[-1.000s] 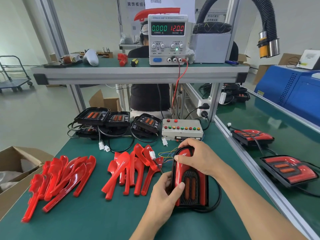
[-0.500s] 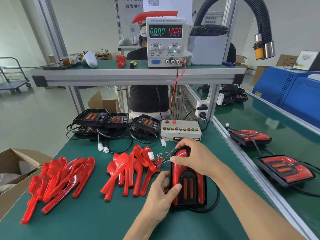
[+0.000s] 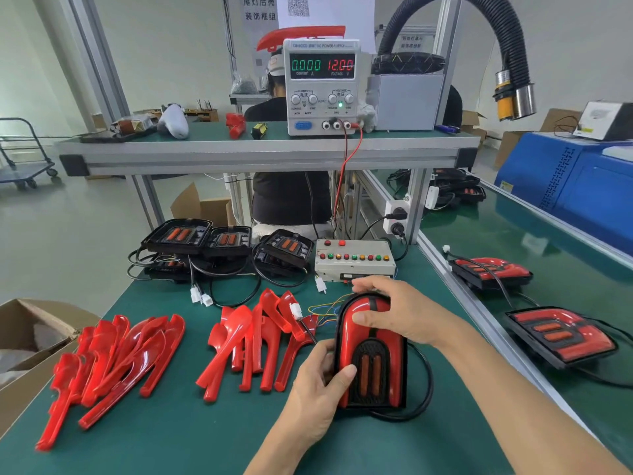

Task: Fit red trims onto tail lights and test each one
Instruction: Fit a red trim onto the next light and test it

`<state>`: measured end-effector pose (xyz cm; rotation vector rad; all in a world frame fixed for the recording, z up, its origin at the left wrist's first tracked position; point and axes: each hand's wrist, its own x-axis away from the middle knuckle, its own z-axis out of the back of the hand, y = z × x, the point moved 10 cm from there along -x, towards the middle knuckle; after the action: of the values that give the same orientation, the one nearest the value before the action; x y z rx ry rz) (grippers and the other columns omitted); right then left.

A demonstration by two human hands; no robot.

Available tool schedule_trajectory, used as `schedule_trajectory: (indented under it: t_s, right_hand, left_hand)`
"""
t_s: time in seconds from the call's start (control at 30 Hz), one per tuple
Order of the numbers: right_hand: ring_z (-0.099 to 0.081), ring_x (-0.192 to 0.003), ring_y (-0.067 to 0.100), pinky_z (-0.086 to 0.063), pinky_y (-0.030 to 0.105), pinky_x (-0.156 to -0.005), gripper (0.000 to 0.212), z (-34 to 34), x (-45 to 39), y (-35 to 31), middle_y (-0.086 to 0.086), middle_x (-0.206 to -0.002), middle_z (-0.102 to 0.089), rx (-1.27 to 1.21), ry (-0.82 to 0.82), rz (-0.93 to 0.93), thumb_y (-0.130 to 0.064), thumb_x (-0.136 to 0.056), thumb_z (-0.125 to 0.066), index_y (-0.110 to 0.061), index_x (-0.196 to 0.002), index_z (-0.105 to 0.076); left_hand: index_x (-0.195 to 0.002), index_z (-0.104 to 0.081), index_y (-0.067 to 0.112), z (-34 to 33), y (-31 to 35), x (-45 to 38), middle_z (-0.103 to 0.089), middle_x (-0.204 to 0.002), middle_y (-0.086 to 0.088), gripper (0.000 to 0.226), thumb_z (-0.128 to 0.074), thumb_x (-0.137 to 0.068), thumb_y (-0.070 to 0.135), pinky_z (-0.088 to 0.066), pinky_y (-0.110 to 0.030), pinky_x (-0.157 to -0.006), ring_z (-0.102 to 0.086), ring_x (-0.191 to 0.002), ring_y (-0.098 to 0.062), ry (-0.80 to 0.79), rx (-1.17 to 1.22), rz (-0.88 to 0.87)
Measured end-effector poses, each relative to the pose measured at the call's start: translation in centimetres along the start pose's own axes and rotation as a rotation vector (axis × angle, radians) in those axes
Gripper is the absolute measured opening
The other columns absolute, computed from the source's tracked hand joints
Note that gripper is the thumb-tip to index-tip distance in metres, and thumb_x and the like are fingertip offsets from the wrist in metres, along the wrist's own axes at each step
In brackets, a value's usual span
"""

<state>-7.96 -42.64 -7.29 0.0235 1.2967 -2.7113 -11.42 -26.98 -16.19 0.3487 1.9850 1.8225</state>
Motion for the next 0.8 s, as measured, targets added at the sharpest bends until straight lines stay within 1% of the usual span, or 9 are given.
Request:
schedule_trajectory:
  t_s: [0.1,0.17,0.3,0.4,0.5,0.57,0.7,0.73,0.8]
  right_hand:
    - [-0.069,-0.101,-0.002,-0.052,0.015,-0.088,0.057,0.1,0.5,0.3,-0.018,-0.109,-0.073,-0.077,-0.002,0.005,-0.076,-0.068,-0.077,-0.041,-0.111,-0.067]
    - [-0.072,-0.092,0.005,-0.054,0.015,-0.08,0.05,0.1,0.6,0.2,-0.009,-0.101,-0.076,-0.143,0.01,0.014,-0.07,-0.07,-0.08,-0.036,-0.104,-0.069]
    - [-0.071,-0.091,0.009,-0.056,0.024,-0.086,0.048,-0.4,0.4,-0.3,-0.002,-0.099,-0.077,-0.233,-0.011,0.02,-0.058,-0.073,-0.085,-0.025,-0.104,-0.07]
    - [-0.071,-0.094,0.012,-0.055,0.031,-0.092,0.041,-0.7,0.3,-0.5,0.0,-0.101,-0.076,-0.249,-0.031,0.012,-0.051,-0.075,-0.085,-0.024,-0.104,-0.071]
    - [-0.071,-0.094,0.013,-0.056,0.03,-0.091,0.035,-0.9,0.3,-0.4,0.003,-0.102,-0.077,-0.295,-0.047,-0.01,-0.037,-0.081,-0.086,-0.019,-0.106,-0.071]
    - [-0.071,-0.092,0.012,-0.057,0.026,-0.087,0.032,-0.9,0.4,-0.4,0.003,-0.101,-0.077,-0.319,-0.053,-0.026,-0.029,-0.083,-0.085,-0.016,-0.107,-0.07]
    - [-0.071,-0.09,0.009,-0.054,0.019,-0.079,0.033,-1.0,0.5,-0.4,0.0,-0.098,-0.077,-0.354,-0.065,-0.05,-0.024,-0.083,-0.085,-0.013,-0.109,-0.07]
    - [-0.071,-0.09,0.01,-0.054,0.02,-0.08,0.033,-1.1,0.5,-0.4,0.001,-0.098,-0.077,-0.363,-0.066,-0.054,-0.023,-0.083,-0.085,-0.012,-0.11,-0.069]
    - [-0.071,-0.092,0.013,-0.057,0.028,-0.086,0.035,-1.1,0.5,-0.4,0.006,-0.102,-0.077,-0.379,-0.059,-0.063,-0.022,-0.082,-0.085,-0.01,-0.11,-0.069]
  left_hand:
    - [-0.126,-0.055,0.012,-0.1,0.3,0.0,-0.073,-0.118,-0.008,0.035,-0.065,-0.094,0.024,-0.053,-0.03,-0.096,-0.068,-0.113,-0.022,-0.001,-0.002,-0.01]
    - [-0.127,-0.055,0.013,-0.2,0.3,0.0,-0.073,-0.118,-0.006,0.036,-0.065,-0.095,0.024,-0.053,-0.029,-0.095,-0.068,-0.113,-0.021,-0.007,-0.004,-0.01]
    - [-0.127,-0.055,0.011,0.1,0.2,0.1,-0.073,-0.116,-0.007,0.037,-0.066,-0.094,0.025,-0.054,-0.03,-0.094,-0.069,-0.112,-0.022,0.004,0.002,-0.015]
    - [-0.127,-0.056,0.01,0.3,0.1,0.2,-0.073,-0.116,-0.009,0.037,-0.066,-0.093,0.023,-0.054,-0.032,-0.096,-0.068,-0.112,-0.024,0.013,0.003,-0.012]
    - [-0.127,-0.056,0.01,0.2,0.1,0.2,-0.073,-0.116,-0.011,0.037,-0.066,-0.093,0.021,-0.054,-0.033,-0.097,-0.068,-0.113,-0.026,0.014,0.007,-0.013]
    - [-0.127,-0.056,0.009,0.2,0.1,0.2,-0.073,-0.116,-0.011,0.037,-0.066,-0.093,0.021,-0.054,-0.034,-0.097,-0.068,-0.113,-0.027,0.009,0.01,-0.014]
    - [-0.127,-0.056,0.011,0.2,0.0,0.2,-0.073,-0.117,-0.011,0.037,-0.067,-0.094,0.022,-0.054,-0.032,-0.095,-0.068,-0.114,-0.027,-0.006,0.006,-0.013]
    - [-0.127,-0.056,0.012,0.2,0.1,0.2,-0.073,-0.117,-0.01,0.037,-0.068,-0.094,0.024,-0.055,-0.032,-0.094,-0.068,-0.114,-0.026,-0.01,0.007,-0.007]
    - [-0.124,-0.059,0.02,0.2,0.3,0.1,-0.073,-0.117,-0.007,0.034,-0.067,-0.095,0.036,-0.055,-0.031,-0.093,-0.069,-0.113,-0.023,-0.019,-0.004,0.013]
